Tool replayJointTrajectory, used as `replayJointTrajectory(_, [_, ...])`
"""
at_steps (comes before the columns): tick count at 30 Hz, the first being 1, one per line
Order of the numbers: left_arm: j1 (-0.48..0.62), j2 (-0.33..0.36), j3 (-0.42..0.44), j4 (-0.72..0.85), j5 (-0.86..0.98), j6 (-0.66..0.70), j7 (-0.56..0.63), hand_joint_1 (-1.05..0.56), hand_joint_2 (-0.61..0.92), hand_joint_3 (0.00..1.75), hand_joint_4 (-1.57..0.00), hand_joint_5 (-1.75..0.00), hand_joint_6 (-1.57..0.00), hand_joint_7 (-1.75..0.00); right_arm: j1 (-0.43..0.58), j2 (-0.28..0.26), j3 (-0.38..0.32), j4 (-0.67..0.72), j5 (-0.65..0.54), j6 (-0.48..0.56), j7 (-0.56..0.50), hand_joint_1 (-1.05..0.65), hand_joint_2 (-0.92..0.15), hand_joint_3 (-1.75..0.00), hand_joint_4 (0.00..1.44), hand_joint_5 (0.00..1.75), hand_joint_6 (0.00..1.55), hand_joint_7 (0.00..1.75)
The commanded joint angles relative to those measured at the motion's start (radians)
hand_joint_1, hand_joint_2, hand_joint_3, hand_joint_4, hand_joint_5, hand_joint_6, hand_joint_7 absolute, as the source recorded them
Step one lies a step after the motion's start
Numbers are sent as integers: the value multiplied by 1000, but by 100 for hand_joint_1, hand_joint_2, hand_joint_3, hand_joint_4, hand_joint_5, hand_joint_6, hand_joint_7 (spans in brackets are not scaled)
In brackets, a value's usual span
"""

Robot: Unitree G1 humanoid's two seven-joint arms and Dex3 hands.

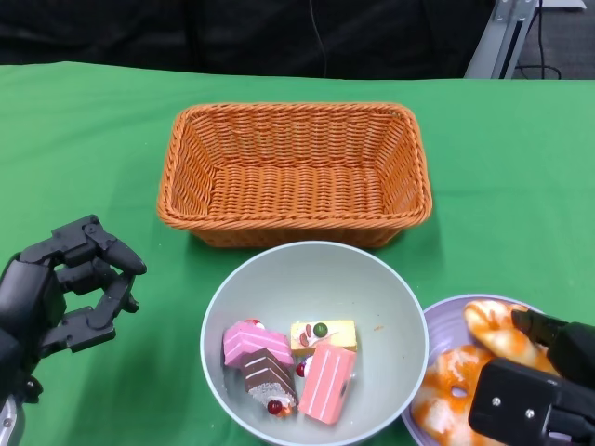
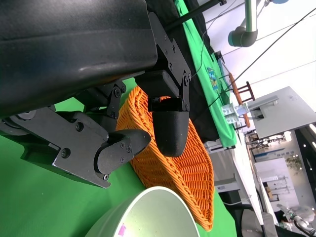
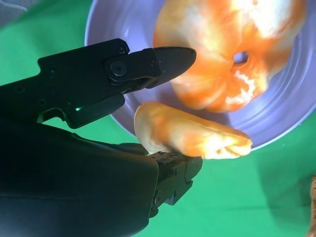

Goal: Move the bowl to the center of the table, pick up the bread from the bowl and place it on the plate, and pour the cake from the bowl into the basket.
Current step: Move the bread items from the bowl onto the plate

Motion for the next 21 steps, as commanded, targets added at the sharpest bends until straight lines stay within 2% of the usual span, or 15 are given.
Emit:
replayJointTrajectory(1, [-7,22,8,2,-5,-3,-13,-5,68,91,-75,-157,-71,-135,-8,-30,-9,-42,-2,46,77,-85,-92,-17,8,0,24,1])
replayJointTrajectory(10, [-11,27,10,15,3,-7,-7,-5,68,90,-75,-157,-71,-134,-24,-48,-40,-138,10,127,189,-80,-92,-9,7,0,29,2])
replayJointTrajectory(17, [-7,26,8,6,5,2,0,-5,67,92,-75,-157,-72,-134,-23,-60,-47,-161,14,131,204,-81,-92,-11,8,0,28,1])
replayJointTrajectory(21, [-11,29,8,17,5,-9,-7,-6,67,92,-75,-157,-71,-135,-28,-108,-84,-289,58,110,289,-85,-92,-15,25,8,30,1])
